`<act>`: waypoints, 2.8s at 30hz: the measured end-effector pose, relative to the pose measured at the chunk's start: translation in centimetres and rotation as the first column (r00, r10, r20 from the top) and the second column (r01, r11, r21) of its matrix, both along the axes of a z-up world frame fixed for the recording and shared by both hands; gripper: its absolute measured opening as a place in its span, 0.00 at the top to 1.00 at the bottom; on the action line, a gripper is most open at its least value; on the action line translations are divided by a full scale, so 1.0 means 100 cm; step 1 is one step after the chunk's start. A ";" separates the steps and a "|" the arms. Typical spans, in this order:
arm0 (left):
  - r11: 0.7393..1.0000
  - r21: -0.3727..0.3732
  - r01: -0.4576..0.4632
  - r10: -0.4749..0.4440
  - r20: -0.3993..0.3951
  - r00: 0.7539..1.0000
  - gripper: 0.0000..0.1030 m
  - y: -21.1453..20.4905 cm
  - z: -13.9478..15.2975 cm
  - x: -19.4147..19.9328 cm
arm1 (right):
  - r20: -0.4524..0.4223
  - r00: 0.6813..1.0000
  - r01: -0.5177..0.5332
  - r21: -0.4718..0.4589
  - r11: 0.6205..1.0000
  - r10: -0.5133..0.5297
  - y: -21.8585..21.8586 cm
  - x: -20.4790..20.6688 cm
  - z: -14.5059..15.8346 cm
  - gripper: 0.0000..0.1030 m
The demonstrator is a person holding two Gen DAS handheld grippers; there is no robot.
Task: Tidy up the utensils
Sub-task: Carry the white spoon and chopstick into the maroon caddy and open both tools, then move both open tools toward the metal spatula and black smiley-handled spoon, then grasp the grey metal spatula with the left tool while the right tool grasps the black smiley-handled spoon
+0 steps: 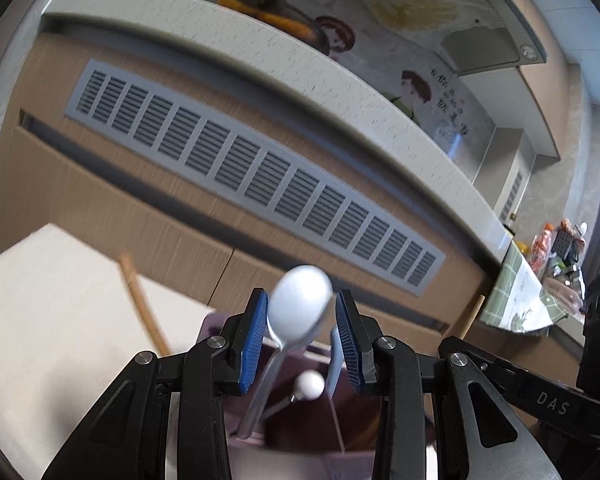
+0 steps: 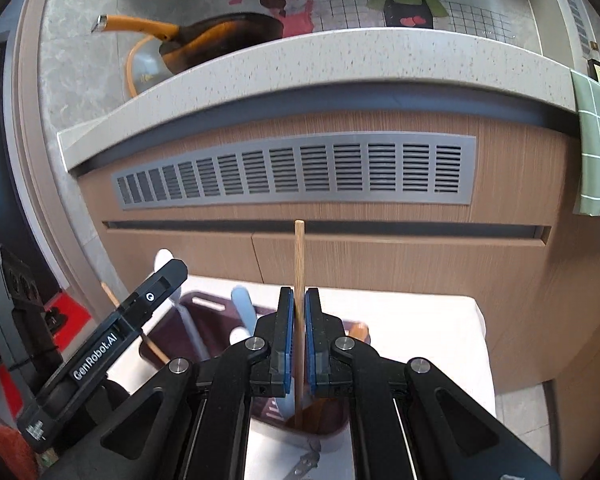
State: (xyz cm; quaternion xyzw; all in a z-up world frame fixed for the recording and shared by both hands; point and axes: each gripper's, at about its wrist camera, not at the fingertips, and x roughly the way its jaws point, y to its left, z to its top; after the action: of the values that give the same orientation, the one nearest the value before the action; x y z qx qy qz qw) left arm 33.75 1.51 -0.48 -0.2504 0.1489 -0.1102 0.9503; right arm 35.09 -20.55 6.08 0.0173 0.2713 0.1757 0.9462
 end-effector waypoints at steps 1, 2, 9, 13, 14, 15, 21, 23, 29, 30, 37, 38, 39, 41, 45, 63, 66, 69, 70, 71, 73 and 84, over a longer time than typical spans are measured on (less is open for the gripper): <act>1.000 0.003 0.001 -0.001 -0.003 1.000 0.65 0.001 0.000 -0.002 | -0.004 1.000 0.001 -0.007 1.000 -0.001 0.001 -0.001 -0.002 0.95; 1.000 0.011 0.004 -0.004 -0.006 1.000 0.64 0.001 0.001 -0.006 | -0.008 1.000 0.004 -0.011 1.000 -0.005 0.001 -0.002 -0.003 0.95; 0.999 0.016 0.049 -0.048 -0.047 0.998 0.43 0.009 0.017 -0.030 | -0.098 0.995 -0.003 -0.038 0.999 0.000 0.002 -0.008 -0.015 0.93; 1.000 0.007 0.026 -0.026 -0.016 1.000 0.34 0.025 0.037 -0.062 | -0.057 0.998 0.020 -0.057 0.998 -0.024 -0.004 -0.036 -0.009 0.87; 1.000 0.011 0.014 -0.014 -0.013 1.000 0.31 0.031 0.041 -0.073 | -0.051 0.999 0.016 -0.056 0.998 -0.018 -0.006 -0.045 -0.007 0.86; 1.000 0.016 0.002 -0.002 -0.016 1.000 0.30 0.035 0.045 -0.080 | -0.048 0.999 0.005 -0.059 0.998 -0.008 -0.007 -0.053 -0.005 0.82; 0.997 0.072 -0.011 0.021 -0.140 0.990 0.24 0.062 0.043 -0.120 | -0.169 0.984 -0.071 -0.066 0.995 0.059 -0.007 -0.086 -0.024 0.73; 0.997 0.076 0.005 0.009 -0.177 0.984 0.23 0.072 0.030 -0.132 | -0.202 0.978 -0.069 -0.105 0.992 0.047 -0.006 -0.092 -0.040 0.73; 0.993 0.114 -0.027 0.062 -0.311 0.948 0.23 0.099 -0.010 -0.152 | -0.345 0.939 -0.045 -0.114 0.992 0.003 -0.005 -0.083 -0.092 0.73; 0.990 0.135 -0.038 0.079 -0.316 0.945 0.23 0.100 -0.013 -0.154 | -0.369 0.929 -0.035 -0.115 0.993 -0.011 -0.003 -0.079 -0.101 0.73; 0.983 0.177 -0.040 0.100 -0.342 0.934 0.23 0.100 -0.024 -0.158 | -0.449 0.891 0.040 -0.070 0.997 -0.067 0.004 -0.065 -0.128 0.72; 0.984 0.175 -0.037 0.097 -0.348 0.933 0.23 0.099 -0.025 -0.157 | -0.453 0.889 0.040 -0.068 0.997 -0.067 0.006 -0.064 -0.129 0.72; 0.984 0.176 -0.033 0.095 -0.355 0.930 0.22 0.097 -0.027 -0.155 | -0.453 0.889 0.036 -0.068 0.997 -0.063 0.010 -0.063 -0.130 0.72; 0.984 0.178 -0.010 0.078 -0.378 0.923 0.22 0.091 -0.031 -0.152 | -0.446 0.893 0.021 -0.085 0.996 -0.057 0.019 -0.062 -0.131 0.72; 0.988 0.150 0.018 0.047 -0.418 0.907 0.22 0.084 -0.041 -0.149 | -0.415 0.908 -0.017 -0.172 0.985 -0.057 0.037 -0.064 -0.132 0.70; 0.987 0.082 0.138 -0.079 -0.502 0.861 0.22 0.064 -0.058 -0.143 | -0.349 0.937 -0.093 -0.270 0.958 -0.008 -0.009 -0.125 -0.133 0.72; 0.968 0.127 0.216 -0.118 -0.532 0.839 0.22 0.046 -0.063 -0.137 | -0.352 0.936 -0.078 -0.253 0.964 -0.016 -0.017 -0.132 -0.133 0.72; 0.956 0.122 0.267 -0.150 -0.579 0.802 0.22 0.033 -0.071 -0.131 | -0.342 0.939 -0.069 -0.245 0.967 -0.020 -0.019 -0.136 -0.135 0.72; 0.953 0.119 0.279 -0.158 -0.589 0.792 0.22 0.028 -0.074 -0.129 | -0.337 0.941 -0.067 -0.247 0.967 -0.021 -0.017 -0.136 -0.135 0.71; 0.949 0.112 0.294 -0.173 -0.595 0.785 0.22 0.022 -0.075 -0.127 | -0.329 0.944 -0.065 -0.250 0.966 -0.022 -0.017 -0.138 -0.136 0.71; 0.943 0.121 0.310 -0.181 -0.595 0.783 0.22 0.013 -0.076 -0.119 | -0.318 0.948 -0.059 -0.253 0.966 -0.026 -0.018 -0.139 -0.137 0.71; 0.925 0.187 0.330 -0.151 -0.618 0.772 0.22 -0.024 -0.078 -0.046 | -0.305 0.952 -0.049 -0.247 0.968 -0.029 -0.019 -0.143 -0.140 0.71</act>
State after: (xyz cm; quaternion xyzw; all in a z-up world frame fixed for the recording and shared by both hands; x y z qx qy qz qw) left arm 29.20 -0.85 -8.24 -0.1114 0.4834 -0.1258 0.8591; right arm 20.80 -22.50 -7.89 -0.0771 0.4349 0.1399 0.8862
